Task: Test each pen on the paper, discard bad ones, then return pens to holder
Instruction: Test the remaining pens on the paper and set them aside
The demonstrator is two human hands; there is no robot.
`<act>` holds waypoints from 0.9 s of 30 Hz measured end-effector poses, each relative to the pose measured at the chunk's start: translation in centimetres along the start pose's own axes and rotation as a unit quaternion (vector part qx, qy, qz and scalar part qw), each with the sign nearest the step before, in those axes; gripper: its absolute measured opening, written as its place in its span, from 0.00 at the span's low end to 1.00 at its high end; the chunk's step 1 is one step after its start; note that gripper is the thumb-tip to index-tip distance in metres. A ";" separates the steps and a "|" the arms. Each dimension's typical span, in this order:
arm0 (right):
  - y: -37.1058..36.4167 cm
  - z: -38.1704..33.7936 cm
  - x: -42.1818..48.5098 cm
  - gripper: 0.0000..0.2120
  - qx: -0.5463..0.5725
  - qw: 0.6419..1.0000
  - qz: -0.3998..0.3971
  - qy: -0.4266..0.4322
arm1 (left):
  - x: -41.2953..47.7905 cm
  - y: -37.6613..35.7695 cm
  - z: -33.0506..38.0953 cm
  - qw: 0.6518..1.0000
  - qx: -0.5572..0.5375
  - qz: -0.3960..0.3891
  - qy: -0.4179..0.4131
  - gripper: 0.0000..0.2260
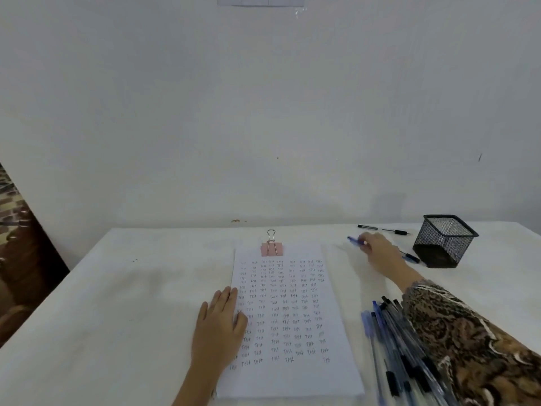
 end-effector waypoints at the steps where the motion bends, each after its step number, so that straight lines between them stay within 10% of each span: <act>1: 0.8 -0.6 0.0 0.08 0.162 0.987 0.014 -0.006 | 0.1 0.0 0.0 1.000 0.001 -0.001 0.001 0.42; 4: 2.9 -3.4 -1.2 0.17 0.578 0.814 -0.007 -0.057 | 0.1 0.1 0.1 1.000 0.011 -0.004 0.005 0.42; 8: 3.9 -7.1 -3.3 0.23 0.787 0.612 -0.044 -0.066 | 0.1 0.0 0.1 1.000 0.020 -0.006 0.008 0.42; 16: -0.5 -7.6 -6.4 0.13 0.881 0.459 0.047 -0.108 | 0.1 0.0 0.0 1.000 0.026 -0.004 0.003 0.42; 23: -6.2 -7.2 -6.8 0.19 0.847 0.486 0.034 -0.212 | 0.1 -0.1 0.0 1.000 0.018 -0.002 0.001 0.42; 27: -6.6 -7.5 -6.9 0.35 0.793 0.577 -0.022 -0.194 | 0.0 -0.1 -0.1 1.000 0.002 0.001 0.002 0.42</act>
Point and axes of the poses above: each hand's wrist, its own x-axis towards the middle knuckle, its own y-axis out of the back of the hand, z = x × y, the point moved 6 cm from there along x, towards the middle knuckle, and after that the axes turned 1 degree about -z, right-handed, at the moved point
